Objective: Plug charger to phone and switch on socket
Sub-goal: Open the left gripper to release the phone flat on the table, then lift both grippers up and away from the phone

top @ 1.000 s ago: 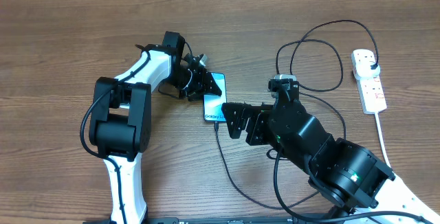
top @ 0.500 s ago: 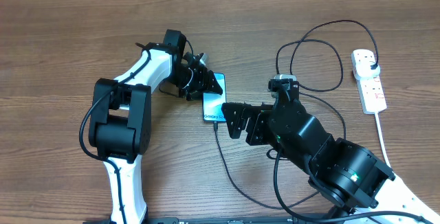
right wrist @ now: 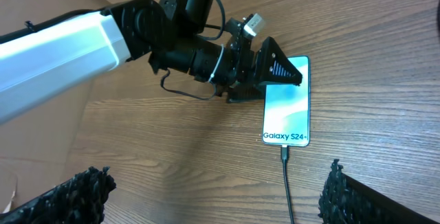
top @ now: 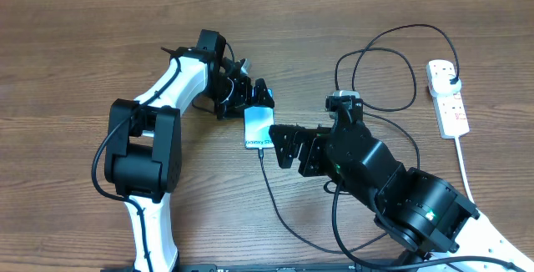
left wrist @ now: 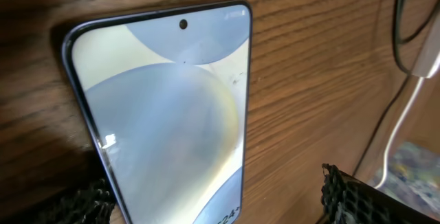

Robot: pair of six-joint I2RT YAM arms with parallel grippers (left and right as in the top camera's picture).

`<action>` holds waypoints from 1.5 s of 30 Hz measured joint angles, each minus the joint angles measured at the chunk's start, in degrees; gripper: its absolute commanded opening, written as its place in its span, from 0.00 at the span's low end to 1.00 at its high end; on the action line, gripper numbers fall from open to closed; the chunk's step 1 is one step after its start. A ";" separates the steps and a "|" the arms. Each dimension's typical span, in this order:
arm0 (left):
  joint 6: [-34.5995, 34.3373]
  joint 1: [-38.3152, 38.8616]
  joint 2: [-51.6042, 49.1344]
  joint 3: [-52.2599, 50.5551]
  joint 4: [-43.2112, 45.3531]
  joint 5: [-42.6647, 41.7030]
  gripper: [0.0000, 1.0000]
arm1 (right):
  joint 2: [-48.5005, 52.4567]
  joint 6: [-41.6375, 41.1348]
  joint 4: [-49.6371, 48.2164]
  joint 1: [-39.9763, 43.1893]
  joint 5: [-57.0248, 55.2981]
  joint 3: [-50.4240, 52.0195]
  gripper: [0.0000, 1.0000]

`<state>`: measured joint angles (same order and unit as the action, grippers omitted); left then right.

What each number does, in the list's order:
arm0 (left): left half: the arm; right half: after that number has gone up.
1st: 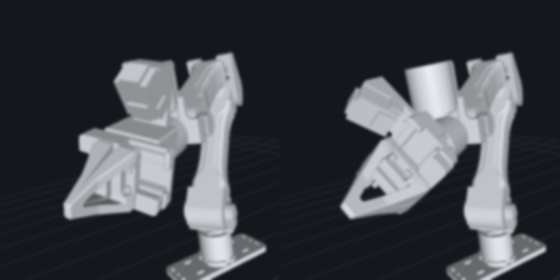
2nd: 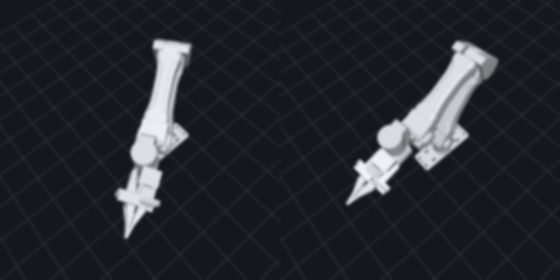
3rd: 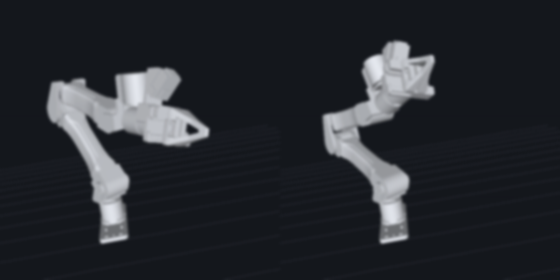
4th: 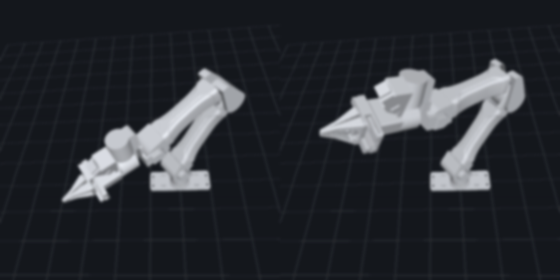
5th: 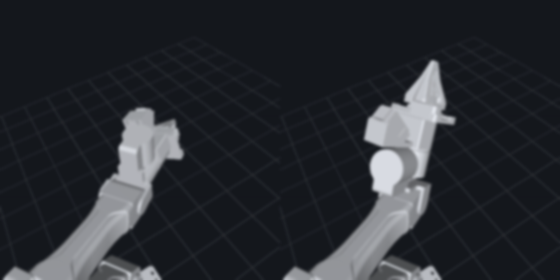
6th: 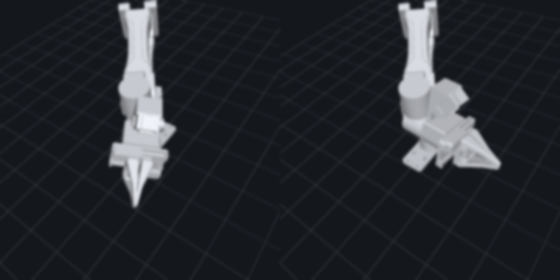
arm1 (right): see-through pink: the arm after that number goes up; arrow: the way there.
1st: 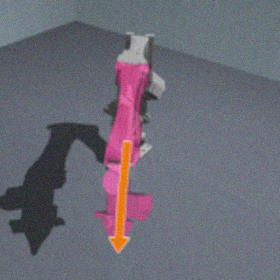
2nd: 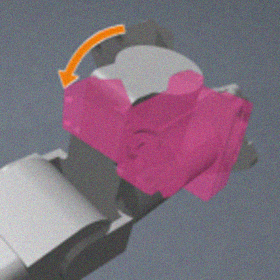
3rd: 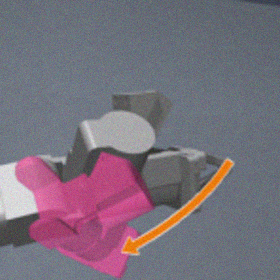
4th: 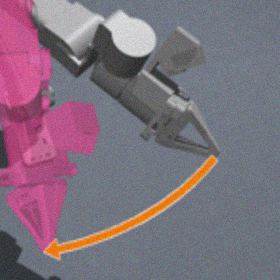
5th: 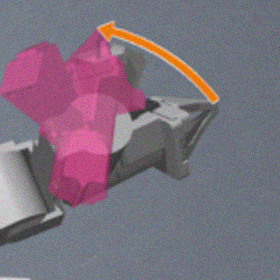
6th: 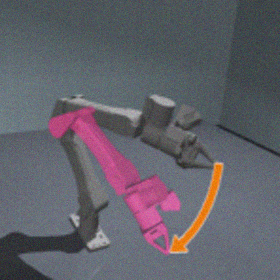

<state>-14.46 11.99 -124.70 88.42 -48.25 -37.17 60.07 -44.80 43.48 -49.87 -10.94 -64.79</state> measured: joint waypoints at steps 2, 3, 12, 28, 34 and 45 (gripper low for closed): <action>-0.02 0.02 0.13 0.15 -0.42 1.44 1.00 | 0.00 -0.02 0.00 0.00 0.02 0.00 1.00; -0.02 0.02 0.24 0.20 -0.59 2.23 1.00 | 0.00 -0.13 -0.13 0.00 0.04 0.00 1.00; -0.04 0.02 0.79 0.79 -2.16 8.24 1.00 | 0.00 -0.20 -1.11 0.00 0.00 0.00 1.00; -0.15 -0.11 0.94 2.80 -8.24 25.90 1.00 | 0.00 -0.24 -2.27 0.00 0.02 0.00 1.00; -0.13 -1.16 0.13 8.44 -13.97 29.94 1.00 | 0.20 -0.68 -2.64 0.00 -4.33 0.00 0.58; -0.13 -1.51 28.15 14.19 -9.66 34.95 1.00 | 1.51 -14.45 8.74 1.07 -17.25 -0.02 0.09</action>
<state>-14.59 10.48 -96.55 102.61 -57.91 -2.22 61.58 -59.24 52.23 -48.80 -28.18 -64.82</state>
